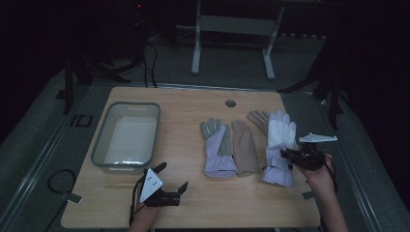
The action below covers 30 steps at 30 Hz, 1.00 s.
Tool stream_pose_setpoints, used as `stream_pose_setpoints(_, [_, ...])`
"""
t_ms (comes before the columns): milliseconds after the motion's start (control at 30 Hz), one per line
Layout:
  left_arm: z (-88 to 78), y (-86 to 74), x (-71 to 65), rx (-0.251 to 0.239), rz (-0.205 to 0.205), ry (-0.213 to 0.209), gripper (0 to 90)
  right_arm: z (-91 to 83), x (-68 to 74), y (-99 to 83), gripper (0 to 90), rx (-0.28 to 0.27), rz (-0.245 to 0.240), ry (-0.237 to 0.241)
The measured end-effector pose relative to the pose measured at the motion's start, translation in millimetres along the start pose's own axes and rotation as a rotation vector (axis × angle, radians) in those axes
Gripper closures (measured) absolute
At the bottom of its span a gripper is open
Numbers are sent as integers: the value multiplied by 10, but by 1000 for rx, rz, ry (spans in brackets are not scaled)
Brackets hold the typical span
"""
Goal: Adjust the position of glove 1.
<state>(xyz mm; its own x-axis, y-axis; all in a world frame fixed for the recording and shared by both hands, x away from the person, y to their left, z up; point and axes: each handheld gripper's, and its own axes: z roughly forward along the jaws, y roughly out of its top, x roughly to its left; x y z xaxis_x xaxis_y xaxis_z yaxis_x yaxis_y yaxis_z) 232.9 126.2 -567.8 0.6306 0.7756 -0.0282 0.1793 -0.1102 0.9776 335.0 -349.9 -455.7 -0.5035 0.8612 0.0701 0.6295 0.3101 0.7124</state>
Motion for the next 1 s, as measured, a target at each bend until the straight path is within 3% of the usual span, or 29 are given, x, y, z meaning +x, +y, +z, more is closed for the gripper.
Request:
stream_pose_setpoints(200, [-2,0,5,3,-2,1,0,-180,194,352,802,-55,-27,-16])
stream_pose_setpoints(400, [-3,-1,13,1,-11,-2,0,-179,444,605,801,-86,-43,-2])
stream_pose_setpoints(667, [-5,-1,12,0,-8,-1,0,59,840,841,801,-59,-58,21])
stream_pose_setpoints(1000, [-5,-1,16,-1,-11,-4,0,471,1309,980,801,-6,-89,67])
